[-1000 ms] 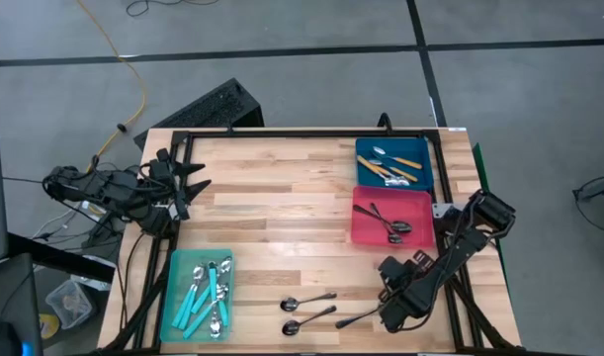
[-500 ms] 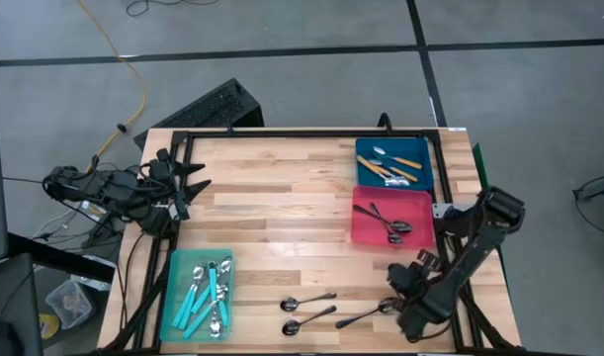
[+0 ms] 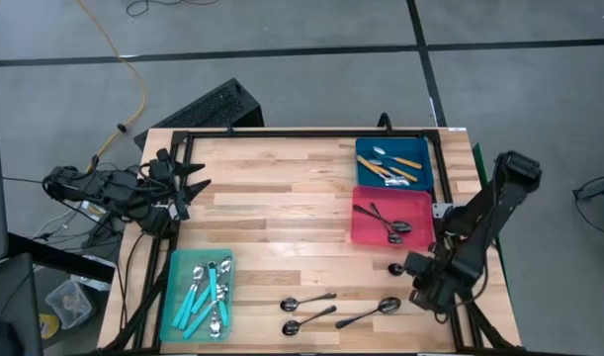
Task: Sort silverware by color (type)
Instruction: Put the black spoon into the red bin
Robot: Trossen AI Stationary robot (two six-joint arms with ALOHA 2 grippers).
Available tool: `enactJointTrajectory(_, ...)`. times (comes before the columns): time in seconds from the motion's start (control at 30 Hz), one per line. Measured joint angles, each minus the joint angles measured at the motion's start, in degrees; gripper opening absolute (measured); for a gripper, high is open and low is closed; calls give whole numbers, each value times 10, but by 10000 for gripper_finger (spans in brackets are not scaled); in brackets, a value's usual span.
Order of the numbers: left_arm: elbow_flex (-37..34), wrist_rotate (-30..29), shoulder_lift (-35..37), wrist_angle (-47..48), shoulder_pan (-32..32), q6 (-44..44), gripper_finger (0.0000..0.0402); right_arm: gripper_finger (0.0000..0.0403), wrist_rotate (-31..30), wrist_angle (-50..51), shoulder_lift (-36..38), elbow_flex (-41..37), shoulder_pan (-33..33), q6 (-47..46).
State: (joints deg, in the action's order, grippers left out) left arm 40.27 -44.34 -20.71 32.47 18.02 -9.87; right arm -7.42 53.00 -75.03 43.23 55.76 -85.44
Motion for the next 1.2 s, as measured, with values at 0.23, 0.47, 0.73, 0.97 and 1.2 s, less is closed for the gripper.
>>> enactJointTrajectory(0.23,0,0,0,0,0,0,212,160,-1,4,-12,-26,-32,54)
enactJointTrajectory(0.47,0,0,0,2,0,0,213,171,2,-21,-53,-32,-74,151)
enactJointTrajectory(0.73,0,0,0,2,0,1,212,187,30,-36,-71,-39,-110,224)
enactJointTrajectory(0.97,0,0,0,3,0,4,212,183,64,-105,-66,-85,-112,225)
enactJointTrajectory(1.2,0,0,0,4,0,6,213,140,75,-119,-65,-94,-120,214)
